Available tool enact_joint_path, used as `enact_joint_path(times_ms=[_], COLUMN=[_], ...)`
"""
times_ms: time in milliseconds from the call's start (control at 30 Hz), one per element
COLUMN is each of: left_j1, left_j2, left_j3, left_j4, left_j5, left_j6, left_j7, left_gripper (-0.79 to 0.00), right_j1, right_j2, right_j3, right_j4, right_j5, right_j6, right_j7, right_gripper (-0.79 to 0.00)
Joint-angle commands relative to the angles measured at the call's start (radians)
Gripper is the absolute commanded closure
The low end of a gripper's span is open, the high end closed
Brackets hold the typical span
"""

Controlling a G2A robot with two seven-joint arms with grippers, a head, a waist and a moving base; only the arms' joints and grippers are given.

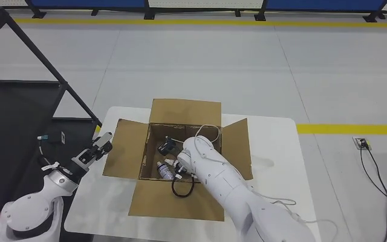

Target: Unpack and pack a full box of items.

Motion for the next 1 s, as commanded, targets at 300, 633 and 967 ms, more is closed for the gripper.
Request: enact_joint_path(times_ms=[300, 633, 967], left_j1=[0.0, 0.014, 0.022], left_j2=[0.0, 0.004, 0.013], left_j3=[0.0, 0.028, 0.026], left_j4=[0.0, -0.023, -0.025], left_j5=[0.0, 0.009, -0.006], left_j6=[0.0, 0.005, 0.005], left_j7=[0.0, 0.027, 0.037], left_gripper=[-0.785, -0.785, -0.785], right_j1=[0.0, -0.024, -0.028], right_j2=[0.0, 0.005, 0.017], right_j3=[0.0, 0.001, 0.02], right_j4=[0.0, -0.033, -0.022], right_j5=[0.0, -0.029, -0.03], right_j6=[0.0, 0.053, 0.024], right_j7=[0.0, 0.011, 0.038], right_gripper=[-0.785, -0.785, -0.32])
